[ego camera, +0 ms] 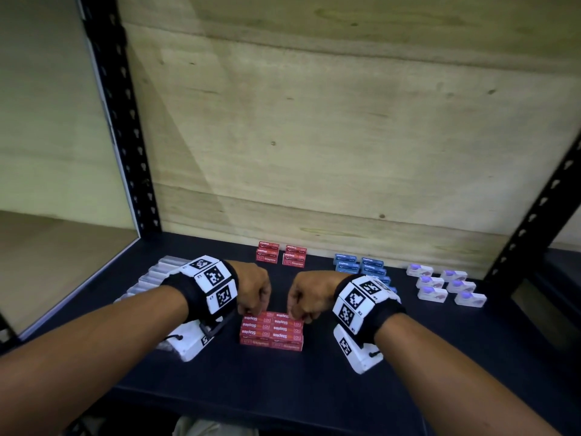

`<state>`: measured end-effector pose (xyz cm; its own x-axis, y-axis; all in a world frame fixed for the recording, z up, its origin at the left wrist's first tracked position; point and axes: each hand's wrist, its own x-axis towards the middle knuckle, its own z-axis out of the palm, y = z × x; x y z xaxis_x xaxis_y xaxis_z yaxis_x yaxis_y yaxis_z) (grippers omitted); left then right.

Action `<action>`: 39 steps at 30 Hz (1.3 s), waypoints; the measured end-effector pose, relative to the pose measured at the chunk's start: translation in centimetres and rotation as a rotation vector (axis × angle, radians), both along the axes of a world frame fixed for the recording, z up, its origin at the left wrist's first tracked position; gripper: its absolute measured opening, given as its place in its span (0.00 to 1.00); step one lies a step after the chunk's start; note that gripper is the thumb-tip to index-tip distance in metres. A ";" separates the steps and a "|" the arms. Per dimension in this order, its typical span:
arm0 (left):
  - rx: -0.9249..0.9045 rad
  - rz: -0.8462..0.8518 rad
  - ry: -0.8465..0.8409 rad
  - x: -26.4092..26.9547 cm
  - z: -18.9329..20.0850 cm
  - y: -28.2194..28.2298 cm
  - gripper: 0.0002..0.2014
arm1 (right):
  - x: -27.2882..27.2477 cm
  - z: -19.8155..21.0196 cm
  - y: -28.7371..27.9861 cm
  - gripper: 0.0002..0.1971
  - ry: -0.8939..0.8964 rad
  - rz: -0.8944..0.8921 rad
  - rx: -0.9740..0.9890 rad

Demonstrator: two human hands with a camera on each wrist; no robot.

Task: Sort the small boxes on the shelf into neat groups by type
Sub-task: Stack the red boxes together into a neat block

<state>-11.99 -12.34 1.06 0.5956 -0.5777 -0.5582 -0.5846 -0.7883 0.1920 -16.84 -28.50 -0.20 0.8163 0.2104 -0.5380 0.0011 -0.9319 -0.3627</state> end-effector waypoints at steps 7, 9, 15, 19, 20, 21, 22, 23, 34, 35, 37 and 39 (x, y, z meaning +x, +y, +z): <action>-0.078 0.055 -0.110 2.7 1.5 -0.1 0.07 | 1.9 1.9 -1.8 0.05 -0.196 -0.035 -0.023; -0.113 0.084 -0.197 3.7 2.0 -0.2 0.06 | 2.8 2.6 -2.6 0.04 -0.289 -0.068 -0.054; -0.066 0.054 -0.424 6.7 2.5 -1.3 0.09 | 5.8 2.6 -4.2 0.11 -0.433 -0.145 -0.147; 0.010 0.067 -0.449 8.6 1.5 -2.1 0.15 | 7.7 1.7 -4.2 0.14 -0.426 -0.148 -0.207; 0.025 0.062 -0.450 9.0 1.3 -2.3 0.16 | 8.2 1.4 -4.2 0.15 -0.427 -0.140 -0.230; 0.036 0.054 -0.454 9.3 1.1 -2.5 0.17 | 8.5 1.1 -4.2 0.15 -0.431 -0.131 -0.252; 0.047 0.046 -0.456 9.6 0.9 -2.7 0.18 | 9.0 0.9 -4.2 0.14 -0.429 -0.122 -0.272; 0.060 0.040 -0.458 9.8 0.8 -2.9 0.20 | 9.3 0.6 -4.1 0.13 -0.423 -0.113 -0.289; 0.127 -0.005 -0.468 11.1 -0.4 -4.2 0.19 | 11.5 -0.6 -4.5 0.10 -0.373 -0.097 -0.276; 0.129 -0.002 -0.467 11.2 -0.4 -4.2 0.19 | 11.5 -0.7 -4.6 0.10 -0.370 -0.097 -0.270; 0.121 0.011 -0.453 11.2 -0.2 -4.2 0.19 | 11.4 -0.7 -4.7 0.10 -0.357 -0.099 -0.259; 0.116 0.013 -0.438 11.1 0.0 -4.1 0.19 | 11.2 -0.6 -4.8 0.09 -0.342 -0.099 -0.246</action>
